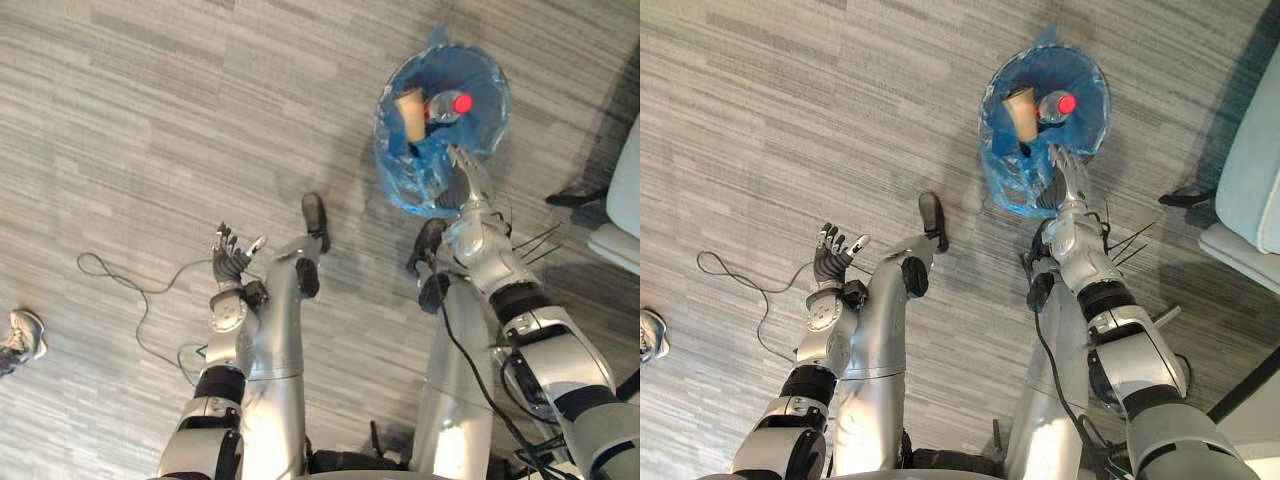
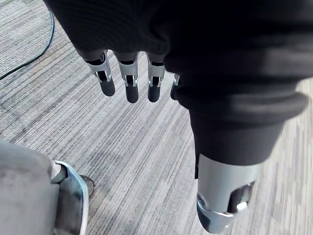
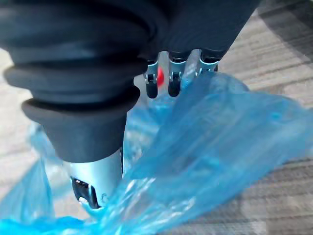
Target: Gather rubbish on tea table into small bin, then transfer packed bag to large trash can.
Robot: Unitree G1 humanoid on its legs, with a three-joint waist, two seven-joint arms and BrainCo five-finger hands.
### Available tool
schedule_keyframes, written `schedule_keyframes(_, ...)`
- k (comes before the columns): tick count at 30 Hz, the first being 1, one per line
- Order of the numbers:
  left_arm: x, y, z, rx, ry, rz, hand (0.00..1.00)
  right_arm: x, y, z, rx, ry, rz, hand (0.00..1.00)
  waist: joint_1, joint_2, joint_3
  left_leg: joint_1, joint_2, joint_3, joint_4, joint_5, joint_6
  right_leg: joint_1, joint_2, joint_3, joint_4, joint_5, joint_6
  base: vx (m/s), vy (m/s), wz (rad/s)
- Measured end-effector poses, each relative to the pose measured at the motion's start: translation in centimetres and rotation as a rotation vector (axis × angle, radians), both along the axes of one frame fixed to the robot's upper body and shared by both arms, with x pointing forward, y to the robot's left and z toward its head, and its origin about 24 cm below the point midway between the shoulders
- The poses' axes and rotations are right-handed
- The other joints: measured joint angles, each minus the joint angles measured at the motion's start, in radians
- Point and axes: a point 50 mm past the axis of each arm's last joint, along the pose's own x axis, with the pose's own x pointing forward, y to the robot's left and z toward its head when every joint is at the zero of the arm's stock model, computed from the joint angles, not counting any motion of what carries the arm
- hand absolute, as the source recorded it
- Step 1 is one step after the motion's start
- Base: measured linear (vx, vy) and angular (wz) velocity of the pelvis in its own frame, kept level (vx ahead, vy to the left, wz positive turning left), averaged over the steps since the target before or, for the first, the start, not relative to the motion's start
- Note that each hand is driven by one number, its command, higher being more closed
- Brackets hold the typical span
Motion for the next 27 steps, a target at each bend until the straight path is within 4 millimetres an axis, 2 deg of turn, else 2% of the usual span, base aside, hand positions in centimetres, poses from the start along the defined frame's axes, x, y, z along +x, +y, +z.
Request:
schedule_keyframes(3,0.0,-0.2,0.1,0.004,-0.003,-0.009,0.0,0.0,0.4,-0.1,-0.044,0.02,0.027,1.0,0.004,0.0,0.0,0.003,-0.006,-0.004,-0.009,0.011,0.0,0.0,-0.002,-0.001,0.005,-0.005,0.0,0.01,-0.023,0.12)
schedule_keyframes(9,0.2,-1.0,0.2,0.014,-0.012,-0.056,0.0,-0.1,-0.3,-0.7,-0.084,0.055,0.017,1.0,0.0,0.0,-0.001,0.029,-0.021,-0.007,-0.054,0.043,-0.005,0.013,-0.01,-0.002,0.002,-0.006,-0.003,-0.01,-0.023,0.11)
schedule_keyframes(14,0.2,-2.0,0.1,-0.004,-0.009,-0.079,0.0,-0.3,0.1,-1.3,-0.071,0.066,0.027,1.0,-0.003,0.0,-0.003,0.064,-0.014,-0.014,-0.066,0.042,-0.01,0.053,-0.001,-0.011,-0.014,-0.002,-0.009,-0.03,-0.023,0.0)
schedule_keyframes(16,0.2,-2.0,0.1,-0.001,-0.007,-0.079,0.0,-0.3,0.7,-0.8,-0.051,0.038,0.049,1.0,-0.005,0.0,-0.003,0.069,-0.003,-0.012,-0.067,0.042,-0.01,0.061,0.002,-0.02,-0.015,0.002,-0.015,-0.03,-0.04,-0.03)
schedule_keyframes(23,0.1,-2.1,-0.4,0.004,0.026,-0.084,0.0,-0.9,3.4,0.4,0.124,-0.048,0.128,1.0,-0.016,-0.001,-0.003,0.107,-0.001,-0.016,-0.09,0.074,-0.001,0.099,0.009,-0.029,-0.028,0.006,-0.021,-0.02,-0.036,0.02)
schedule_keyframes(25,0.0,-1.9,-0.8,0.023,0.051,-0.083,0.0,-1.5,4.7,0.2,0.229,-0.06,0.162,1.0,-0.026,-0.003,-0.004,0.15,0.003,-0.019,-0.102,0.075,-0.002,0.15,0.013,-0.038,-0.05,0.009,-0.025,-0.01,-0.035,-0.01)
schedule_keyframes(27,-0.4,-1.9,-1.4,0.046,0.083,-0.092,0.0,-2.8,5.7,-1.0,0.417,-0.051,0.181,1.0,-0.029,-0.012,-0.008,0.242,0.008,-0.005,-0.142,0.069,-0.006,0.238,0.022,-0.039,-0.099,0.022,-0.025,0.0,-0.041,-0.1)
